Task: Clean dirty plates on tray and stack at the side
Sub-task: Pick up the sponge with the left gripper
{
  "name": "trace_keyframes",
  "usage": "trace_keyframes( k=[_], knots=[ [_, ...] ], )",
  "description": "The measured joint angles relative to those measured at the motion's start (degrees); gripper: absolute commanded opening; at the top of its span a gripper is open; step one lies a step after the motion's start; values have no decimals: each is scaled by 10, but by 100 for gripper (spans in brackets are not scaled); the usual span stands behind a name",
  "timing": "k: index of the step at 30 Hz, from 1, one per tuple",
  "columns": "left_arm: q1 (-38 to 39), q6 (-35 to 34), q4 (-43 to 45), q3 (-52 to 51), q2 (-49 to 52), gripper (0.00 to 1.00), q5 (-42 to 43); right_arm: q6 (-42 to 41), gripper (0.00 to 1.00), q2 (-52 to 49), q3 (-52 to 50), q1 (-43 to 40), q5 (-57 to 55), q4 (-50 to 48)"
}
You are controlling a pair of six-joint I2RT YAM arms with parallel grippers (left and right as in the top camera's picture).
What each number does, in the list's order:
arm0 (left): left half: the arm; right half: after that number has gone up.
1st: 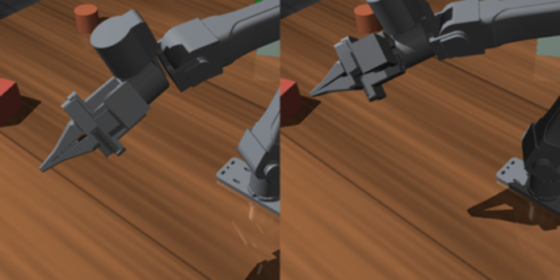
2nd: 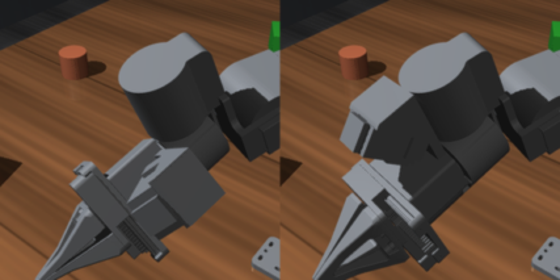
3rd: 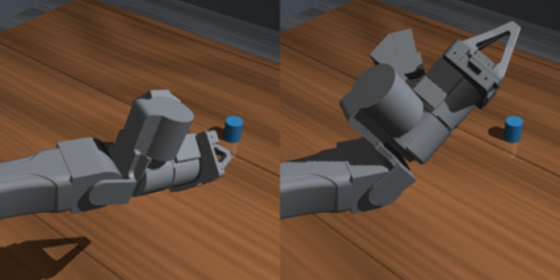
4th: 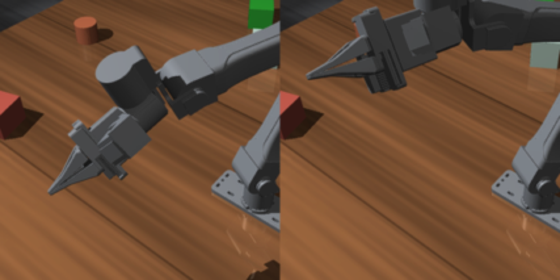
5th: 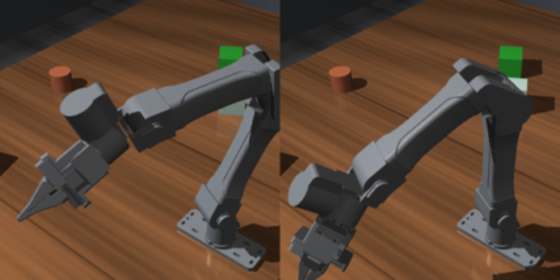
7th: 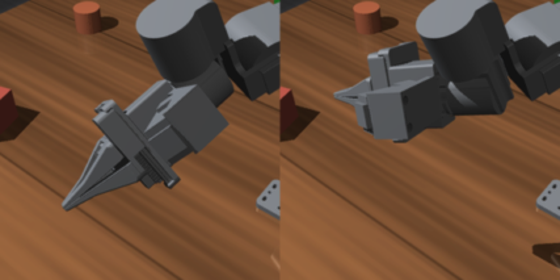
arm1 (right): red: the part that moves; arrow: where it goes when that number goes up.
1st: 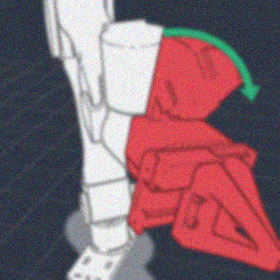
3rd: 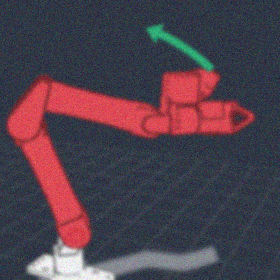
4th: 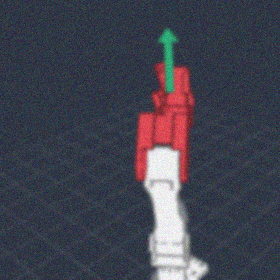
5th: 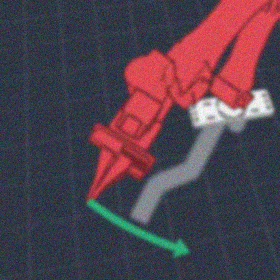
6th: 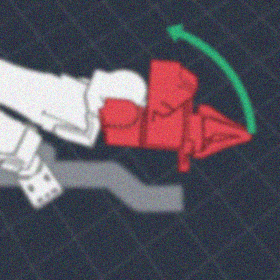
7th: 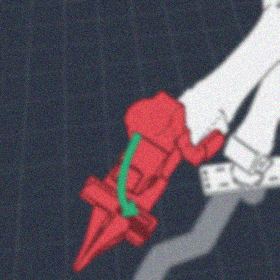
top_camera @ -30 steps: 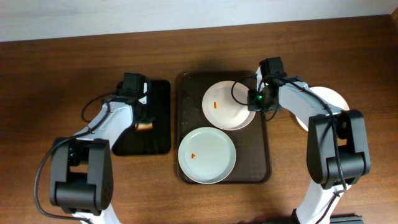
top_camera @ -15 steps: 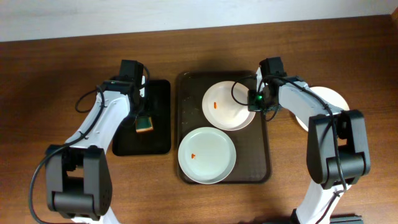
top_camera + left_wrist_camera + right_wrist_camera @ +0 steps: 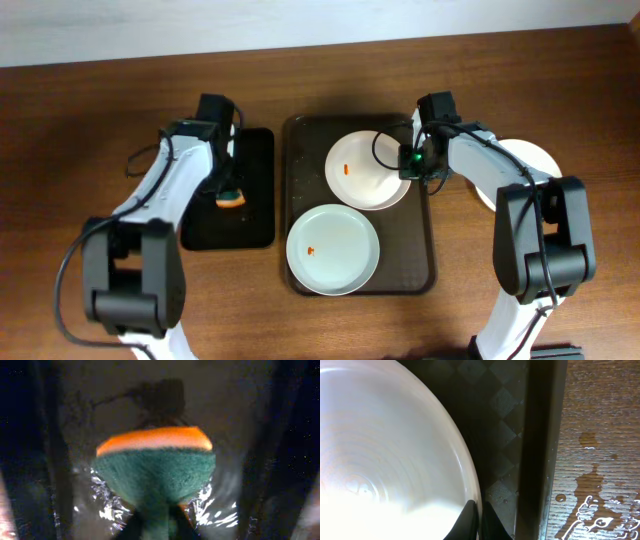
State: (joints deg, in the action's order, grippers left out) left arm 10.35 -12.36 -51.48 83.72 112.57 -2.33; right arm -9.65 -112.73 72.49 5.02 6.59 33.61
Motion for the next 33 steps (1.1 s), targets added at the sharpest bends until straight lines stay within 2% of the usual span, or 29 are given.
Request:
trace_keyframes(
  k=[5,9,10,11,13,19,20,21,25,27,31,33],
  knots=[
    [0,2,-3,-2,-33,63,-2,0,5,0,0,0,0,0],
    [0,4,76,-48,-33,66,-9,0,5,0,0,0,0,0],
    [0,4,129,-71,-34,61,-5,0,5,0,0,0,0,2],
    [0,4,162,-96,-34,51,5,0,5,0,0,0,0,2],
    [0,5,198,-123,-34,38,17,0,5,0,0,0,0,2],
    [6,4,260,-165,-34,31,25,-2,5,0,0,0,3,2],
    [6,4,267,-171,-34,8,25,-3,5,0,0,0,5,2],
    [6,4,272,-175,-33,0,25,-2,5,0,0,0,8,2],
    [9,4,261,-174,-28,0,25,-2,5,0,0,0,10,2],
    [9,4,217,-158,-27,0,23,-2,5,0,0,0,11,3],
    [9,4,76,-83,-23,0,-6,-2,5,0,0,0,13,5],
    [9,4,45,-42,-23,0,-16,-2,5,0,0,0,14,5]
  ],
)
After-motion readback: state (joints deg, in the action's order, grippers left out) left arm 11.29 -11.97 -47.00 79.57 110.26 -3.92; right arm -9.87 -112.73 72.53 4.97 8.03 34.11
